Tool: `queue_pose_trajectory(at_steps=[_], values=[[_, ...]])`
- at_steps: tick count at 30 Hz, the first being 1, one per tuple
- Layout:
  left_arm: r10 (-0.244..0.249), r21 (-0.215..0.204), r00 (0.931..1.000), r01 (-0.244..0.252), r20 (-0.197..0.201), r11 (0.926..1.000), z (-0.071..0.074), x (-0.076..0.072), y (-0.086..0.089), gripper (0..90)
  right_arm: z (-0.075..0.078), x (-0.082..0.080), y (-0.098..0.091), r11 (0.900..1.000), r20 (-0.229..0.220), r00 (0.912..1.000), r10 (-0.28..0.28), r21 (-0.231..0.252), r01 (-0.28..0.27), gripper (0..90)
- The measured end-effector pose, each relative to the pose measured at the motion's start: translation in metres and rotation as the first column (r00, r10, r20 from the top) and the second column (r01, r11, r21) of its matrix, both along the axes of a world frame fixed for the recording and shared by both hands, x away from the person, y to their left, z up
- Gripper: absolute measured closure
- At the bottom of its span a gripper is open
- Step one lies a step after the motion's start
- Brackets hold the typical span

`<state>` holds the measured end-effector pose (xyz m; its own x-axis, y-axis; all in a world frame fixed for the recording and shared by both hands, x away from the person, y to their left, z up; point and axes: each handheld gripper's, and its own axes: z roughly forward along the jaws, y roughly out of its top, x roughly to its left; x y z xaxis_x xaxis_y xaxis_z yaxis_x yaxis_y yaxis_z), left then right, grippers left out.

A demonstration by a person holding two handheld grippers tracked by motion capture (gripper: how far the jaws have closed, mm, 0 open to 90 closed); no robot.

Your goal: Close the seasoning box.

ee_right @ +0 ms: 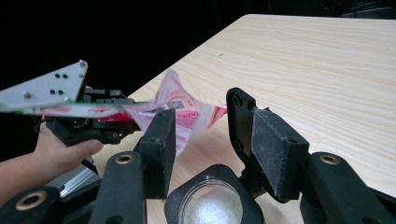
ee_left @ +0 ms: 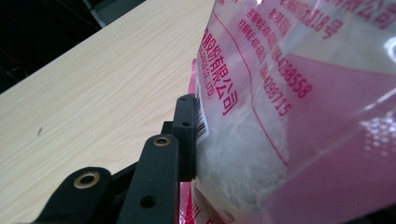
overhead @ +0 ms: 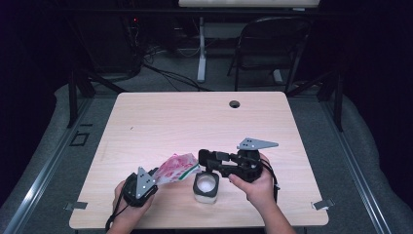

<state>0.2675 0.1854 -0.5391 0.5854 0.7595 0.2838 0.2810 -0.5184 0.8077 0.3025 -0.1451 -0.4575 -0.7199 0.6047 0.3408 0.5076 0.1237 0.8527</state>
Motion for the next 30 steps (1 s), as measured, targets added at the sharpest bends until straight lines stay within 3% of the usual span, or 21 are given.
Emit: queue_pose_trajectory(at_steps=[5,11,14,18,21,24,25,30], values=[[0.015,-0.096,0.9992,-0.018,-0.036,0.9952,0.002,0.005,0.011,73.9,0.001,-0.001,0.000,1.0000,0.004,1.0000,0.002,0.001,-0.002,49.8],[0.036,-0.229,0.9954,-0.055,-0.089,0.9719,0.003,0.012,0.028,73.9,0.002,-0.002,-0.001,1.0000,0.009,1.0000,0.001,-0.001,-0.001,49.8],[0.052,-0.261,0.9930,-0.079,-0.106,0.9620,0.003,0.014,0.036,74.0,0.002,-0.002,-0.001,1.0000,0.009,1.0000,-0.002,0.001,0.002,49.8],[0.060,-0.333,0.9878,-0.105,-0.144,0.9370,0.002,0.018,0.045,73.9,0.002,-0.003,-0.002,1.0000,0.009,1.0000,-0.002,-0.002,0.002,49.8],[0.064,-0.400,0.9823,-0.131,-0.176,0.9073,-0.001,0.020,0.053,73.9,0.002,-0.003,-0.002,1.0000,0.010,0.9999,-0.005,-0.003,0.005,49.8],[0.090,-0.416,0.9791,-0.160,-0.182,0.8951,-0.002,0.022,0.059,73.9,0.002,-0.003,-0.002,1.0000,0.009,1.0000,-0.003,0.000,0.003,49.8],[0.103,-0.407,0.9771,-0.172,-0.186,0.8973,-0.002,0.022,0.062,73.9,0.001,-0.003,-0.001,1.0000,0.009,0.9999,-0.004,0.002,0.004,49.8],[0.138,-0.415,0.9737,-0.203,-0.181,0.8868,-0.002,0.023,0.070,73.9,0.001,-0.002,-0.001,1.0000,0.009,0.9999,-0.006,-0.002,0.006,49.7]])
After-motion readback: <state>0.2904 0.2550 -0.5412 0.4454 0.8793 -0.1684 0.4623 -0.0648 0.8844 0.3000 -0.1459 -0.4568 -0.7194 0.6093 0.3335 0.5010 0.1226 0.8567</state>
